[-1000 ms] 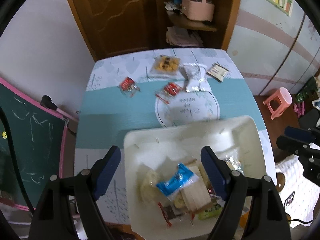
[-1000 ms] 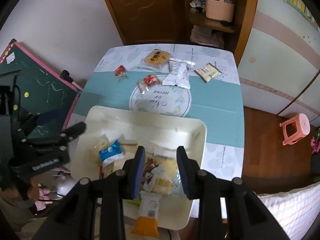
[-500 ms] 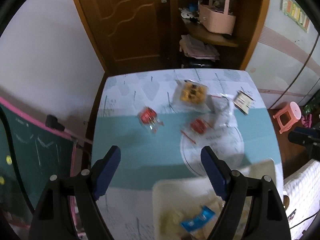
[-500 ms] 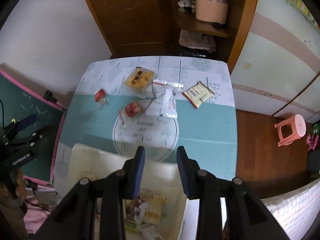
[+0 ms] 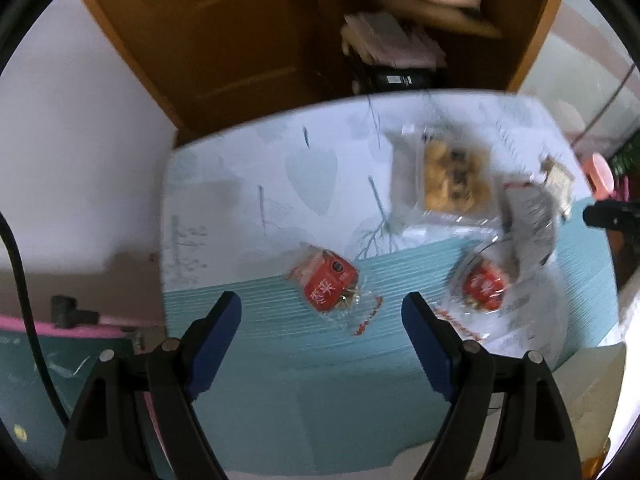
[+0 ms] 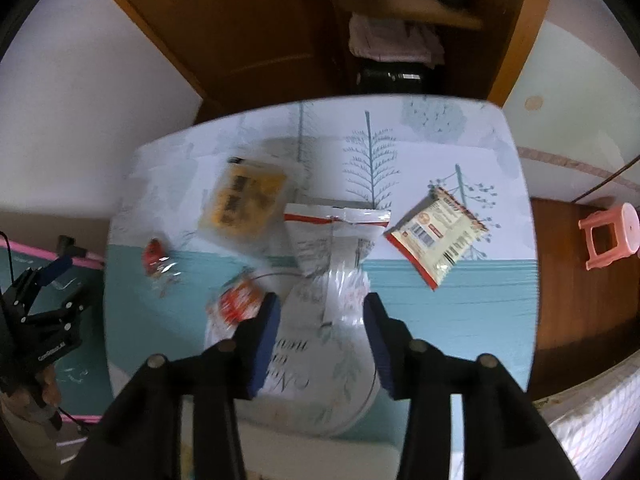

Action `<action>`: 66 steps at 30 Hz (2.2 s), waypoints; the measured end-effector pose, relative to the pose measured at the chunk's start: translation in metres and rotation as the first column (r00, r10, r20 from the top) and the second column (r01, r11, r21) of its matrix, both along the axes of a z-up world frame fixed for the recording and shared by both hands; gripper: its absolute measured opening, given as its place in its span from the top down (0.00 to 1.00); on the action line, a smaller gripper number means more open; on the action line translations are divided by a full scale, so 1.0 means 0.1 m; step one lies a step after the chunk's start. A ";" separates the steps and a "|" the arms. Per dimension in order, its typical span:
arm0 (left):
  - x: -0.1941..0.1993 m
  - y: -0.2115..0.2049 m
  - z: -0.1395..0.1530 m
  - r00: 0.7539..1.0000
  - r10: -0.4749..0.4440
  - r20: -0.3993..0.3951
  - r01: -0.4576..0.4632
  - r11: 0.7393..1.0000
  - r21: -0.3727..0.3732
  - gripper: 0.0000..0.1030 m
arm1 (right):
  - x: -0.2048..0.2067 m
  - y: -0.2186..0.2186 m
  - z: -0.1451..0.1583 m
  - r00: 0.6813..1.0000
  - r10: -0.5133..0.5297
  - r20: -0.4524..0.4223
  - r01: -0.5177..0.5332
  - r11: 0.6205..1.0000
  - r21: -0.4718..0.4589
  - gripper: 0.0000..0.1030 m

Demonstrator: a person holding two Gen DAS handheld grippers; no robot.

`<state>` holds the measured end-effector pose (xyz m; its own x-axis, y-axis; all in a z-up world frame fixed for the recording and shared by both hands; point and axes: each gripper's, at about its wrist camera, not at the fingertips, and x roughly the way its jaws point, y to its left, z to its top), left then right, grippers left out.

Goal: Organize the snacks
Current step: 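Grasp the red-wrapped cake with the left tool while the right tool grasps the white red-striped bag, then carry both held snacks over the white tray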

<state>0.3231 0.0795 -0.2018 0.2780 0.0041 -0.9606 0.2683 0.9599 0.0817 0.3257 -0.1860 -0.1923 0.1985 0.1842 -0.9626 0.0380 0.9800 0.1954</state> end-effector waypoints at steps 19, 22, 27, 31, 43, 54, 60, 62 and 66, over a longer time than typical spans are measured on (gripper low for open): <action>0.33 -0.21 -1.05 0.992 -0.061 -0.106 0.069 0.995 0.071 0.21 | 0.32 0.14 -0.75 0.995 -0.027 -0.097 0.025 0.999 -0.026 0.37; 0.35 -0.20 -1.07 0.994 -0.049 -0.100 0.055 0.997 0.054 0.27 | 0.32 0.17 -0.79 0.994 -0.028 -0.102 0.025 0.999 -0.036 0.36; 0.28 -0.12 -1.01 0.996 -0.019 -0.091 0.022 0.999 0.031 0.48 | 0.32 0.22 -0.86 0.993 -0.041 -0.114 0.035 0.998 -0.054 0.36; 0.15 -0.12 -0.96 0.998 0.010 -0.069 -0.009 1.000 0.015 0.51 | 0.28 0.29 -0.92 0.994 -0.038 -0.107 0.030 0.997 -0.071 0.42; -0.19 -0.20 -0.24 0.999 0.037 -0.008 -0.037 0.996 -0.079 0.51 | -0.14 0.20 -0.29 0.998 -0.056 0.003 0.056 0.997 0.057 0.56; -0.88 -0.58 0.85 0.994 0.024 0.105 -0.013 0.995 -0.097 0.51 | -0.93 -0.06 0.75 0.978 -0.066 0.197 0.037 0.989 0.145 0.56; -1.55 -0.75 1.15 0.992 0.017 0.127 0.000 0.991 -0.131 0.51 | -1.51 -0.15 1.09 0.965 -0.057 0.255 0.016 0.987 0.160 0.55; -1.76 -0.79 1.21 0.992 0.013 0.126 0.005 0.990 -0.142 0.51 | -1.73 -0.13 1.17 0.962 -0.041 0.268 0.000 0.988 0.152 0.55; -2.16 -0.86 1.28 0.990 0.010 0.140 0.012 0.988 -0.151 0.50 | -2.12 -0.07 1.29 0.955 -0.003 0.297 -0.037 0.991 0.126 0.55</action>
<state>0.1067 -0.0069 -0.0742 0.4099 -0.1385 -0.9015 0.2655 0.9637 -0.0273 0.1138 -0.1927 -0.0638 0.4665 0.3087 -0.8289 -0.0572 0.9457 0.3199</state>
